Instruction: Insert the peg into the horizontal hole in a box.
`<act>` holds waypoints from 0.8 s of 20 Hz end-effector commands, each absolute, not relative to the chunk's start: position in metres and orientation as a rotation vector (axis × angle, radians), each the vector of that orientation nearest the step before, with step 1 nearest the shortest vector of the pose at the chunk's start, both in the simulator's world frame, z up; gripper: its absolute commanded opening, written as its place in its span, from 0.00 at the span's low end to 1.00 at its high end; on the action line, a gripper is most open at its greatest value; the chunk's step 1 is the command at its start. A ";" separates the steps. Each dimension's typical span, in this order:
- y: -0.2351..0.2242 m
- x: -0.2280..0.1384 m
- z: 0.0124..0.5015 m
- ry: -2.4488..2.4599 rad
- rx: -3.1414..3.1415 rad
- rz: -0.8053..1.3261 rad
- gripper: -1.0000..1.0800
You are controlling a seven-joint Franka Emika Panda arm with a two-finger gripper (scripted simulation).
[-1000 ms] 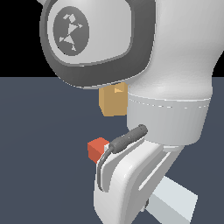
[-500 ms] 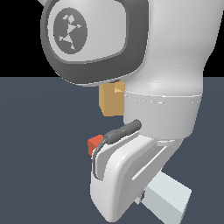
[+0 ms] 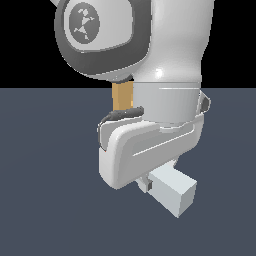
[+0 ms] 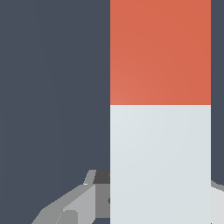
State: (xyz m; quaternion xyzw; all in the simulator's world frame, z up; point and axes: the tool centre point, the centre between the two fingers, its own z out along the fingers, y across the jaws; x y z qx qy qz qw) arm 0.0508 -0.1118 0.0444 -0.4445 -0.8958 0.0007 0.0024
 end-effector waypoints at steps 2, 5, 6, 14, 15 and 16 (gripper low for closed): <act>-0.088 0.049 0.059 -2.776 -1.469 -0.001 0.00; -0.066 0.048 0.070 -2.740 -1.536 -0.001 0.00; -0.058 0.047 0.073 -2.727 -1.558 -0.001 0.00; 0.000 0.050 0.102 -2.624 -1.727 -0.001 0.00; 0.007 0.051 0.106 -2.610 -1.748 -0.001 0.00; 0.014 0.052 0.110 -2.596 -1.768 -0.001 0.00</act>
